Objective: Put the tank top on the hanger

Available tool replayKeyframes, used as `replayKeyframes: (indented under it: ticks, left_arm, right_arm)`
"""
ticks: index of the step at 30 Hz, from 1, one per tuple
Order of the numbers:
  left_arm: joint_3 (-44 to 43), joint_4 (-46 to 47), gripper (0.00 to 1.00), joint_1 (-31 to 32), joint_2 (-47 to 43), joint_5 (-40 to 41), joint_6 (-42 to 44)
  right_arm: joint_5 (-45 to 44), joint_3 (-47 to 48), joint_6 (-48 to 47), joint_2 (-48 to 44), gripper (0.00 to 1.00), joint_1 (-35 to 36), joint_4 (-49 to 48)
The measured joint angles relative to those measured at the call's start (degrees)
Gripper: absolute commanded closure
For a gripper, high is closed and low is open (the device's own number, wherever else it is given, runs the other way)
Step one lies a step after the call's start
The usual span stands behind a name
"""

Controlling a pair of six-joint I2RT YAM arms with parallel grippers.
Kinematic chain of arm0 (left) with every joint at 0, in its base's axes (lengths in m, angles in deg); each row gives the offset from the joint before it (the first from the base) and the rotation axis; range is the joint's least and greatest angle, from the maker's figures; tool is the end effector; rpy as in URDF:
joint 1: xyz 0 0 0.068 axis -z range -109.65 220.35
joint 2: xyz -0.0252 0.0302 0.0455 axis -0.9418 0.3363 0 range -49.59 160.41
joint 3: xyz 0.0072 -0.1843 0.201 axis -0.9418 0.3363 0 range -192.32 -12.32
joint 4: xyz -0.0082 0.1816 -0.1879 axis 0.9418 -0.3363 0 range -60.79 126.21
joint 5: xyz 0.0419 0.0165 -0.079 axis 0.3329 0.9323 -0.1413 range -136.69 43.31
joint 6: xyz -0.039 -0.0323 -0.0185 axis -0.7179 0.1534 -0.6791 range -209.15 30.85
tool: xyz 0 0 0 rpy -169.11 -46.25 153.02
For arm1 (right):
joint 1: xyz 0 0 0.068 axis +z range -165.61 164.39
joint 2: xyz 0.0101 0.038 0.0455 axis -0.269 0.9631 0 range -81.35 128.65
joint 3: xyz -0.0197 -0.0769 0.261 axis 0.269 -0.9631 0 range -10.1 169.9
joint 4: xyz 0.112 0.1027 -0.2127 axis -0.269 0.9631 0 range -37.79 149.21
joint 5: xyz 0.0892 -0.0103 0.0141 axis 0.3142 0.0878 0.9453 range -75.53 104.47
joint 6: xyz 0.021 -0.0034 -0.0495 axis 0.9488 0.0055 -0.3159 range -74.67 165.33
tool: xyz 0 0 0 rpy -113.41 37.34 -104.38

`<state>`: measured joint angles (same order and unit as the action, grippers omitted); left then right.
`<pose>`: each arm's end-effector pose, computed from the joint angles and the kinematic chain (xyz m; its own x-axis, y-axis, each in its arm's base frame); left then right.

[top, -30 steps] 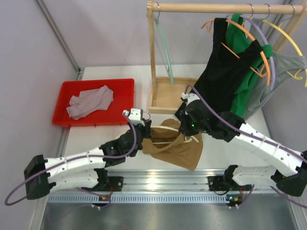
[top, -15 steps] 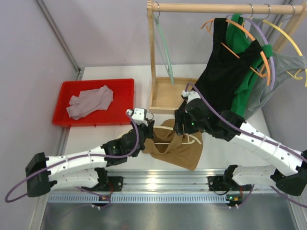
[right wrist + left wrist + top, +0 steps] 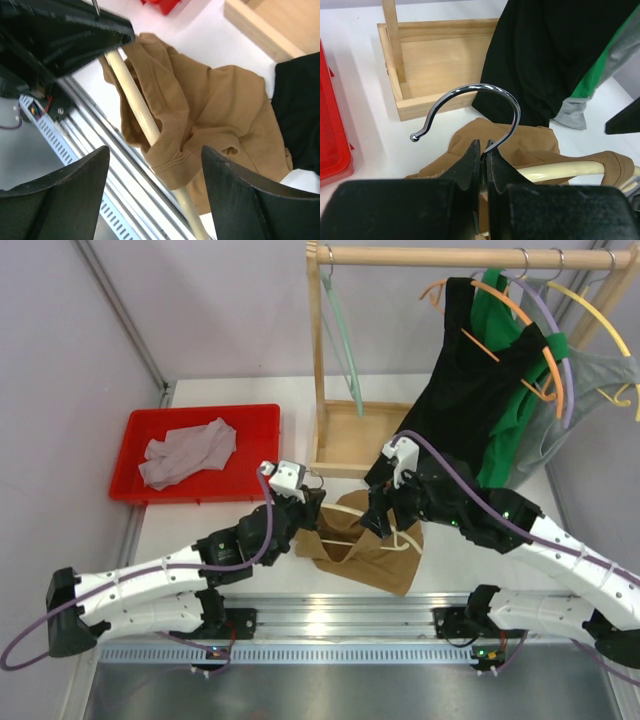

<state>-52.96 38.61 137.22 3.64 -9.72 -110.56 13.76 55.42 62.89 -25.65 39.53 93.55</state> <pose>0.1041 -0.1893 0.3120 -0.2481 -0.1616 -0.9552 0.4422 0.8584 -0.2601 0.1123 0.1603 0.3752 -0.5306 -0.2339 -0.8147 -0.6863 0.6827 0.2509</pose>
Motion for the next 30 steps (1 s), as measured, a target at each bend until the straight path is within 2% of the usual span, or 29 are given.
replayKeyframes:
  ticks: [5, 8, 9, 11, 12, 14, 18, 20, 22, 24, 26, 30]
  left_arm:
    - [-0.09, -1.33, 1.00, 0.00, -3.26, -2.73, 0.94]
    - [-0.39, -1.92, 1.00, 0.00, -4.02, -3.56, 1.27]
    - [-0.63, -2.16, 1.00, 0.00, -4.02, -3.72, 1.44]
    - [-1.07, -2.49, 1.00, 0.00, -3.98, -4.31, 1.66]
    - [-1.31, -2.69, 1.00, 0.00, -3.96, -4.61, 1.75]
    - [-1.86, -2.75, 1.00, 0.00, -3.82, -5.09, 1.92]
    - [-3.54, -2.71, 1.00, 0.00, -2.75, -6.05, 2.16]
    - [-4.37, -2.75, 1.00, 0.00, -2.01, -6.29, 2.54]
    - [-5.29, -2.97, 1.00, -0.26, -0.76, -6.40, 2.99]
    - [-6.54, -3.39, 0.91, -0.17, 0.39, -6.84, 3.39]
    - [-8.07, -3.74, 0.76, -0.17, 1.49, -7.43, 3.65]
    - [-10.40, -3.10, 0.56, 0.04, 2.05, -8.24, 3.63]
  right_arm:
    - [4.81, -2.91, -3.13, -0.07, 0.28, 0.00, -0.26]
    - [6.58, -3.98, -4.04, -0.04, 0.32, 0.00, -0.42]
    - [6.95, -4.13, -4.15, -0.04, 0.38, 0.00, -0.46]
    - [7.54, -4.37, -4.42, -0.07, 0.41, 0.00, -0.72]
    - [7.78, -4.37, -4.42, -0.07, 0.48, 0.00, -0.92]
    - [7.93, -4.37, -4.44, -0.07, 0.53, 0.09, -1.66]
    - [7.43, -4.37, -3.82, -0.07, 0.72, 0.50, -2.47]
    - [6.95, -4.46, -3.50, -0.15, 0.90, 0.74, -2.67]
    - [7.98, -4.87, -3.23, -0.90, 1.00, 1.97, -3.32]
    - [6.82, -5.33, -2.67, -2.14, 1.00, 2.62, -3.10]
    - [5.84, -5.64, -2.03, -3.52, 1.00, 2.84, -3.13]
    - [2.25, -5.66, -0.44, -5.88, 1.00, 2.95, -1.88]
